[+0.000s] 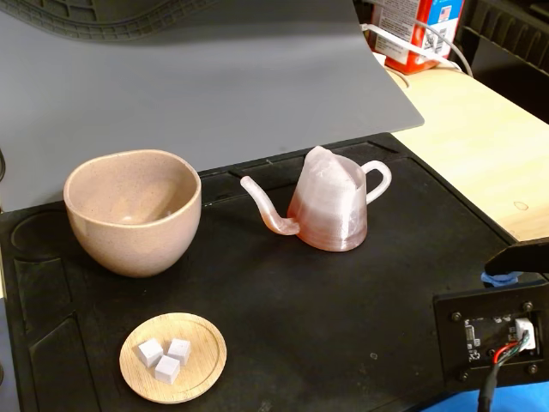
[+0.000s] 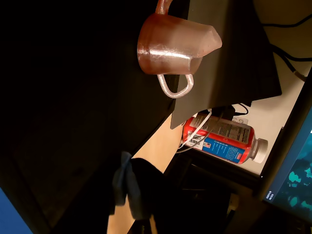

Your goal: Pick up a kettle and pour liquid into a cup.

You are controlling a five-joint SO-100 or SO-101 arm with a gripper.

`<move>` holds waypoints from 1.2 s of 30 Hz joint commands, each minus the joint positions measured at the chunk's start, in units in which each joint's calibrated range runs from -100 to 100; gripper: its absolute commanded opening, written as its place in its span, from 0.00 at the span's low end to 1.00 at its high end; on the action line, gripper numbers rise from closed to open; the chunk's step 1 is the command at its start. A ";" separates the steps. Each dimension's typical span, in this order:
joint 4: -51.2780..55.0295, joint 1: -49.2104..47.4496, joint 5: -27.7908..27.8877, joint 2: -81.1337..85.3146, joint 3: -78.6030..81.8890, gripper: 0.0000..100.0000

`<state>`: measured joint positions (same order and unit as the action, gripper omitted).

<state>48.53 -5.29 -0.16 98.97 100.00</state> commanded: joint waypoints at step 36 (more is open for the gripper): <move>-7.76 0.46 -33.77 -0.25 -0.18 0.01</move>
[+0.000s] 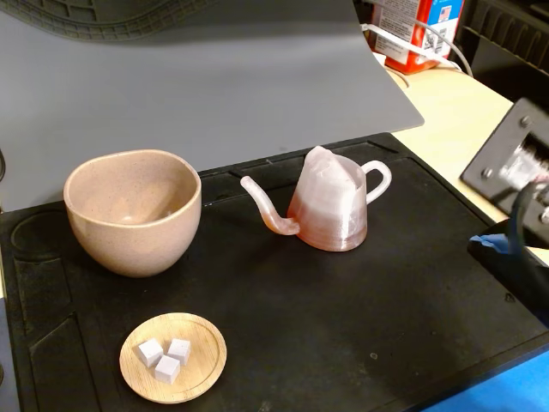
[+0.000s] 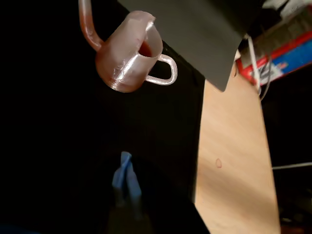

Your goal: Pick up a kettle and pour liquid into a cup.

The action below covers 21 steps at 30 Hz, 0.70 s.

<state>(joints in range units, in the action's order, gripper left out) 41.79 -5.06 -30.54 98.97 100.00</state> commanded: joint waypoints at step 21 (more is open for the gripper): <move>-31.12 4.04 -9.90 -19.19 0.00 0.01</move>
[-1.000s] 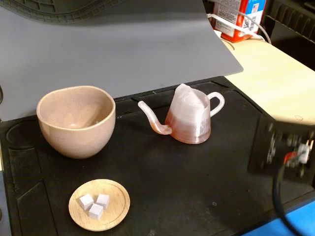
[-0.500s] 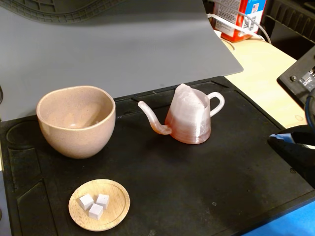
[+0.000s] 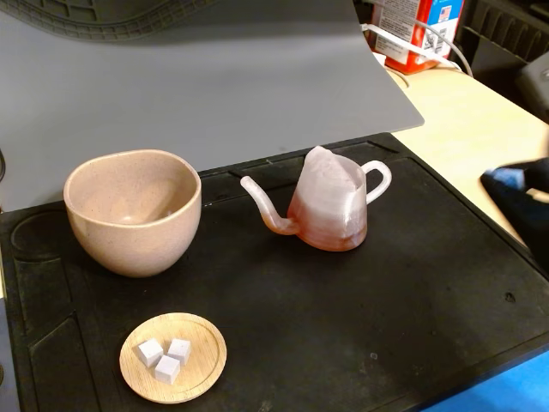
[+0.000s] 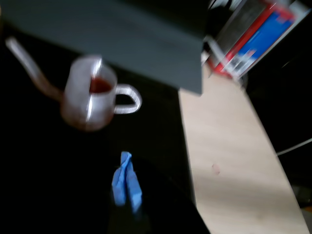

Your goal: Pick up a kettle and pour liquid into a cup.

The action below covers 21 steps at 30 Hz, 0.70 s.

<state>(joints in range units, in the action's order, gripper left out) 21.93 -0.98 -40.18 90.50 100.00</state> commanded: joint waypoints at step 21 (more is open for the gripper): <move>-71.43 2.92 5.57 -75.65 -11.80 0.13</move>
<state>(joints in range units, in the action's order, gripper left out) -37.68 2.19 -34.83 26.28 92.70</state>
